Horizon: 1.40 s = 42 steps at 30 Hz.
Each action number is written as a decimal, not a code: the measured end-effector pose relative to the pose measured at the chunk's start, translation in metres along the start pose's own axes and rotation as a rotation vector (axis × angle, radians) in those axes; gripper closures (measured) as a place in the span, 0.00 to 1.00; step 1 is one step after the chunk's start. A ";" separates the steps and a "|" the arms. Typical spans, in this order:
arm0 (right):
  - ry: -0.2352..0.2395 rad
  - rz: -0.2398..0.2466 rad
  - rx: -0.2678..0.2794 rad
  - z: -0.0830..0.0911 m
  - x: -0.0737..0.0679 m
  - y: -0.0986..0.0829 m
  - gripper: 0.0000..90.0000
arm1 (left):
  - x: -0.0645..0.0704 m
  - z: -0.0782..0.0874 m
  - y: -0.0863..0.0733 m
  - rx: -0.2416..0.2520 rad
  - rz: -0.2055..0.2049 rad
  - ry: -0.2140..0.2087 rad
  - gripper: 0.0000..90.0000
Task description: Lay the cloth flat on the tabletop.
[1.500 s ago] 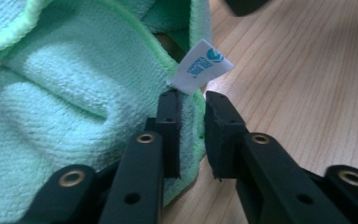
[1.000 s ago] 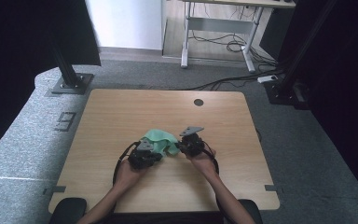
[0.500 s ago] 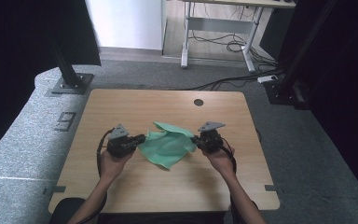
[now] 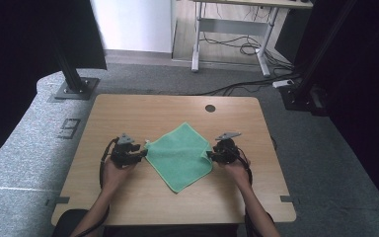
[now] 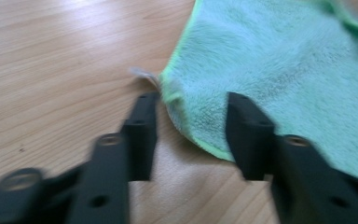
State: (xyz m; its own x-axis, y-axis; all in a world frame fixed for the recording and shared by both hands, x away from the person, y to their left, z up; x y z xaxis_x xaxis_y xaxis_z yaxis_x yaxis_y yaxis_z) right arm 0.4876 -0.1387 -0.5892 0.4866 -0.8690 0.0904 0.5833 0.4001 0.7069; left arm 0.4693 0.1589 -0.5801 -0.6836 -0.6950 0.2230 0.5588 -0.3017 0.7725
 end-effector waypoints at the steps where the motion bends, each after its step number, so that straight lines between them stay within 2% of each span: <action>1: -0.004 0.000 0.003 0.001 0.002 0.000 0.59 | -0.001 0.001 0.002 0.009 0.000 0.005 0.50; 2: -0.010 0.000 0.014 0.006 0.006 0.001 0.56 | -0.001 0.002 0.003 0.020 0.008 -0.002 0.41; 5: -0.015 -0.001 0.025 0.011 0.008 0.004 0.55 | -0.002 0.001 0.002 0.012 0.007 0.006 0.32; 6: -0.009 -0.001 0.035 0.015 0.007 0.006 0.54 | -0.002 -0.002 -0.001 -0.012 0.003 0.013 0.30; 13: 0.019 0.028 0.043 0.019 -0.004 0.007 0.53 | -0.004 -0.011 -0.009 -0.069 -0.007 0.033 0.22; 14: 0.031 0.038 0.035 0.017 -0.010 0.006 0.51 | -0.006 -0.014 -0.013 -0.085 -0.004 0.041 0.20; 18: 0.047 0.058 0.022 0.011 -0.018 0.005 0.45 | -0.010 -0.020 -0.020 -0.116 0.007 0.052 0.17; 20: 0.040 0.083 0.008 0.004 -0.024 0.004 0.40 | -0.014 -0.027 -0.026 -0.153 0.000 0.080 0.16; 27: 0.014 0.101 -0.022 -0.012 -0.030 -0.002 0.37 | -0.015 -0.028 -0.025 -0.136 0.007 0.092 0.14; 29: -0.020 0.106 -0.029 -0.013 -0.025 -0.003 0.38 | -0.015 -0.028 -0.026 -0.133 0.007 0.093 0.13; 31: -0.034 0.103 -0.029 -0.012 -0.022 -0.003 0.39 | -0.015 -0.029 -0.026 -0.130 0.008 0.094 0.13; 35: -0.083 0.069 -0.006 -0.003 -0.001 -0.004 0.39 | -0.015 -0.029 -0.026 -0.129 0.009 0.095 0.13; 37: -0.090 0.061 -0.004 0.000 0.004 -0.005 0.39 | -0.015 -0.029 -0.026 -0.129 0.009 0.094 0.13; 38: -0.105 0.050 0.001 0.004 0.013 -0.008 0.39 | -0.015 -0.029 -0.026 -0.129 0.009 0.094 0.13; 39: -0.105 0.050 0.001 0.004 0.013 -0.008 0.39 | -0.015 -0.029 -0.026 -0.129 0.009 0.094 0.13; 42: -0.128 0.030 -0.006 0.011 0.029 -0.018 0.39 | -0.015 -0.029 -0.026 -0.129 0.009 0.094 0.13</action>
State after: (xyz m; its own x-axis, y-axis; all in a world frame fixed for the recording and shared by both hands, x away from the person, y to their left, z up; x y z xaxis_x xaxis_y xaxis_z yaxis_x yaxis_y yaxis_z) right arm 0.4843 -0.1745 -0.5918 0.4174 -0.8863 0.2007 0.5732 0.4282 0.6986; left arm 0.4789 0.1586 -0.6202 -0.6345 -0.7545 0.1679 0.6245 -0.3725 0.6864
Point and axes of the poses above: each handheld gripper's, and its own axes: z roughly backward along the jaws, y roughly out of its top, x roughly to its right, the point moved 10 cm from there along -z, roughly forward along the jaws, and after that the axes turned 12 degrees about -y, right-handed, at the moved point
